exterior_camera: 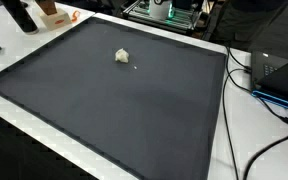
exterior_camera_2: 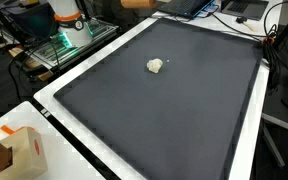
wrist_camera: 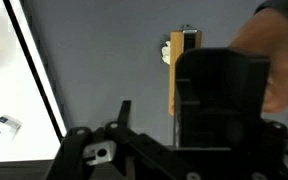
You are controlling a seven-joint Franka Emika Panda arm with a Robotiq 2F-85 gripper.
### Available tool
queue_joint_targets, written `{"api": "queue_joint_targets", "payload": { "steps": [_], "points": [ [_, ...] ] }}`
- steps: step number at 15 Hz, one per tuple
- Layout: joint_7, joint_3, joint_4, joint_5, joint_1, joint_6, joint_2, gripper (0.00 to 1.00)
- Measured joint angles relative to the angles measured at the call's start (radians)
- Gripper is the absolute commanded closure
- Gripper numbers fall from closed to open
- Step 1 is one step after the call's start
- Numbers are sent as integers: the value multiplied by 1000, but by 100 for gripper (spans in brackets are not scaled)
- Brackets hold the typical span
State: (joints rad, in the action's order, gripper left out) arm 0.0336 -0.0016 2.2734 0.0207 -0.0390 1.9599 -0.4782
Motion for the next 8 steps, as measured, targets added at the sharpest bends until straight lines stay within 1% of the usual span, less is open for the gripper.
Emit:
{"api": "queue_joint_targets", "payload": {
  "steps": [2, 3, 4, 5, 6, 8],
  "points": [
    [0, 0, 0, 0, 0, 0, 0, 0],
    [0, 0, 0, 0, 0, 0, 0, 4],
    [-1, 0, 1, 0, 0, 1, 0, 25],
    [-3, 0, 1, 0, 0, 2, 0, 29],
    [-5, 0, 1, 1, 0, 2, 0, 29],
    [-12, -1, 0, 1, 0, 2, 1, 45]
  ]
}}
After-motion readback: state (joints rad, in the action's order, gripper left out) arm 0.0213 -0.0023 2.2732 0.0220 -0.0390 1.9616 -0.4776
